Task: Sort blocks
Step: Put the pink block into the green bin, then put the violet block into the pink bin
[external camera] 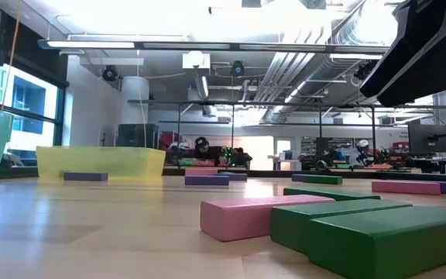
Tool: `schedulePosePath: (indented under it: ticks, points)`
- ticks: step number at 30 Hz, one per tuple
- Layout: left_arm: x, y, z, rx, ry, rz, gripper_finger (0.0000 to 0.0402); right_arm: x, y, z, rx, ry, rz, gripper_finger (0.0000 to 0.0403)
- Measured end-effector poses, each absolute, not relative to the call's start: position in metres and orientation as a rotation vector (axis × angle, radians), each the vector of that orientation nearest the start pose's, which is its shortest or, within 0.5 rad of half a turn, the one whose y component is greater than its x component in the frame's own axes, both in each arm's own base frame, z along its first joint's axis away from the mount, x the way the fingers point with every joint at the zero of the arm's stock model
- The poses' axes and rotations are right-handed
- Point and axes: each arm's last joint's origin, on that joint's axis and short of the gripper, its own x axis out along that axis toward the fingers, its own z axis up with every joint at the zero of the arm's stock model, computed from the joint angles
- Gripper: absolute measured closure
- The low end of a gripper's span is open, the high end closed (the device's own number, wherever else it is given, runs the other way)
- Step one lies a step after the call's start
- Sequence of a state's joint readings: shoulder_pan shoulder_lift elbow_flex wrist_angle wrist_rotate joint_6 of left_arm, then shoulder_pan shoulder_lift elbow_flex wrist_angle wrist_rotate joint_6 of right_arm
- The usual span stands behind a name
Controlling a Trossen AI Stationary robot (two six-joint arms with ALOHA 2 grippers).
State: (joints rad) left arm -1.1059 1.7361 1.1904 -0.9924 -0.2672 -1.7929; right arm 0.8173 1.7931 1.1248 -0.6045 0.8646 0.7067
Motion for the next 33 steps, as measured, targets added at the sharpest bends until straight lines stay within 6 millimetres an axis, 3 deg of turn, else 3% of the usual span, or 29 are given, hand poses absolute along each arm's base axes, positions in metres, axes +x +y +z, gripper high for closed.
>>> schedulePosePath:
  ticks: [11,16,22,28,33]
  points:
    - [0.149,-0.288,0.159,-0.510,1.365,0.521,0.0310,0.244,0.228,0.174,-0.291,0.755,-0.318,0.0206]
    - [0.149,-0.286,0.158,-0.506,1.358,0.545,0.0309,0.244,0.228,0.174,-0.291,0.755,-0.318,0.0206]
    - [0.147,-0.274,0.159,-0.478,1.325,0.693,0.0288,0.244,0.228,0.174,-0.291,0.755,-0.317,0.0206]
    - [0.145,-0.268,0.172,-0.475,1.317,0.691,0.0226,0.244,0.228,0.174,-0.291,0.755,-0.317,0.0206]
    - [0.146,-0.257,0.201,-0.535,1.237,0.616,0.0183,0.244,0.228,0.174,-0.291,0.754,-0.317,0.0206]
